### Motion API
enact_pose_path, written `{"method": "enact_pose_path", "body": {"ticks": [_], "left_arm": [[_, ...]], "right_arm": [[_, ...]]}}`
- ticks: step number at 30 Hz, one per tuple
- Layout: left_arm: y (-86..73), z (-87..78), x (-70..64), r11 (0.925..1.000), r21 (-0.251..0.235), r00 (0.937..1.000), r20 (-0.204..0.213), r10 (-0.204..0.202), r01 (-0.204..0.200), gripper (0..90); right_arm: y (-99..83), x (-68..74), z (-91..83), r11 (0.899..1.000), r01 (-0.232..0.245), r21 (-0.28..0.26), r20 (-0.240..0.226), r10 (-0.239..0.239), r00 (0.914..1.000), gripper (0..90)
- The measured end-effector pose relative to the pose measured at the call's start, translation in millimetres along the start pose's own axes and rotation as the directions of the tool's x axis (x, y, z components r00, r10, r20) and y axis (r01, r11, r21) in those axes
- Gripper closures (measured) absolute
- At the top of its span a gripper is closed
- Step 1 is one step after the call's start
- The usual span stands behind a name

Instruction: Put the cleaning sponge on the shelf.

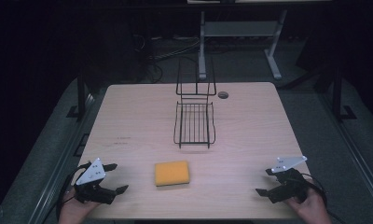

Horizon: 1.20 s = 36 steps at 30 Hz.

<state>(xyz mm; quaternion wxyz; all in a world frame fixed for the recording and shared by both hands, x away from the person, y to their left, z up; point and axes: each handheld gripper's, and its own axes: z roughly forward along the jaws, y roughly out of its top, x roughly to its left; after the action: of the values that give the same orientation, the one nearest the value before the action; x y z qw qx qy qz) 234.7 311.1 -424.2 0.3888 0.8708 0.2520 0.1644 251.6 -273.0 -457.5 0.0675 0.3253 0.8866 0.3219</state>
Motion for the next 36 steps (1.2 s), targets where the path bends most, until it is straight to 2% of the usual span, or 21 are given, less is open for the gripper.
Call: {"method": "enact_pose_path", "body": {"ticks": [7, 11, 13, 22, 36], "left_arm": [[3.5, 3.2, -0.6, 0.9996, 0.019, 0.9996, 0.019, 0.023, -0.023, 15.0], [6.9, 6.5, 0.0, 0.9995, 0.021, 0.9991, 0.036, 0.025, -0.025, 15.0], [9.0, 8.2, 0.9, 0.9986, 0.037, 0.9983, 0.045, 0.036, -0.038, 15.0], [20.6, 15.6, -0.2, 0.996, 0.06, 0.9955, 0.071, 0.063, -0.067, 15.0], [31.5, 16.2, -0.1, 0.9913, 0.098, 0.9921, 0.097, 0.079, -0.088, 15.0]], "right_arm": [[-0.2, 1.0, -1.0, 1.0, 0.011, 0.001, 0.007, -0.011, 0.9999, 14.1], [0.2, 0.0, -2.2, 1.0, 0.005, 0.0, 0.003, -0.005, 1.0, 14.1], [0.6, -0.7, -3.1, 1.0, -0.003, -0.005, -0.002, 0.003, 1.0, 14.1], [1.7, -0.8, -1.8, 1.0, 0.012, 0.007, -0.01, -0.011, 0.9999, 14.1], [2.3, 1.3, 1.4, 1.0, 0.021, 0.023, -0.011, -0.021, 0.9997, 14.0]]}}
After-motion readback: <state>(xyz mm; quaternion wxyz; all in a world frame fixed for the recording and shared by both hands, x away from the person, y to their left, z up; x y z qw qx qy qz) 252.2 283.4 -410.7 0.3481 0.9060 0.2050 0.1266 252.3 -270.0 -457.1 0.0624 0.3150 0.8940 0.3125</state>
